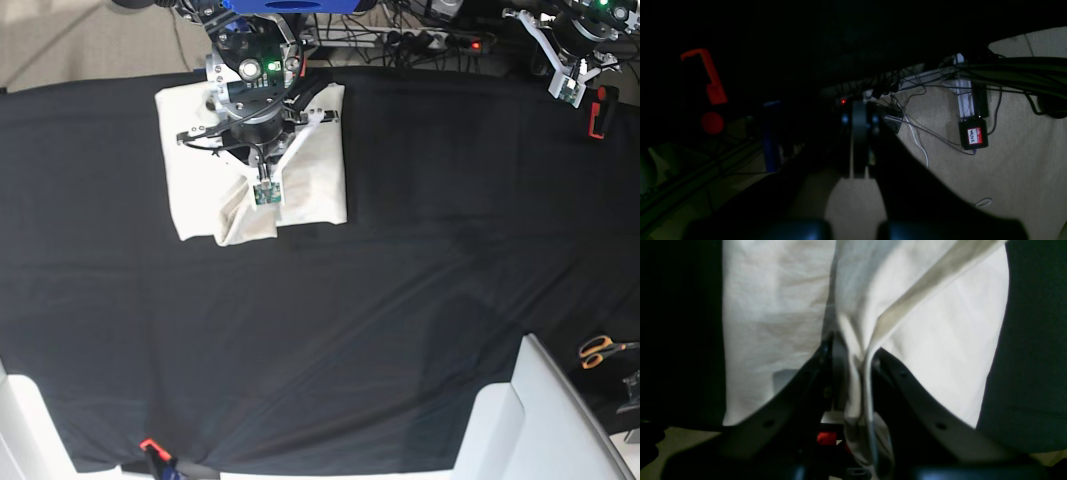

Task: Fold the T-shirt properly
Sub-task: 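Press the folded layer down with the right gripper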

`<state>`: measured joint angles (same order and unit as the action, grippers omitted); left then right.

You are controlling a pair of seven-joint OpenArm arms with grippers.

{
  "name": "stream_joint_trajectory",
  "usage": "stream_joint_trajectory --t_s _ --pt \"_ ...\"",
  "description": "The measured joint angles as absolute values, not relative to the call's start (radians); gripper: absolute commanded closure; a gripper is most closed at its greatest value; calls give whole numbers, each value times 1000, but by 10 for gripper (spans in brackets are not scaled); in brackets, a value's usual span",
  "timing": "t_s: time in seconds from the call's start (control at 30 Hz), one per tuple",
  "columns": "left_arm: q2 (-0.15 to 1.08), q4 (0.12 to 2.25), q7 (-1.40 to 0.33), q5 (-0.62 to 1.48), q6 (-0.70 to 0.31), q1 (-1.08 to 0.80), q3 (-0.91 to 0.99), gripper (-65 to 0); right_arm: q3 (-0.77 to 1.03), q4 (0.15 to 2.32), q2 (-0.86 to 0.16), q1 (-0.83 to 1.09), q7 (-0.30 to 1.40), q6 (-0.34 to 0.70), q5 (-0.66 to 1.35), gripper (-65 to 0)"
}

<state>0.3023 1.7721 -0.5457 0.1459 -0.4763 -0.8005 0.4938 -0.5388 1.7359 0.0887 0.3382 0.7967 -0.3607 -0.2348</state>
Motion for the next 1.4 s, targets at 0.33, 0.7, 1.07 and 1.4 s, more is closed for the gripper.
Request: stream_joint_trajectory --t_s 0.33,0.7,1.07,1.4 --pt "302 1772 -546 146 -476 -797 494 0 -541 1725 88 327 792 -360 -104 -11" --pt "302 1772 -546 146 -476 -797 494 0 -540 1714 88 321 752 -360 -103 -8" --pt "302 1772 -546 140 -476 -798 493 0 -537 1678 86 293 747 -360 -100 -8" --pt "302 1771 -546 139 -476 -797 493 0 -539 1677 86 294 747 -360 -100 -15"
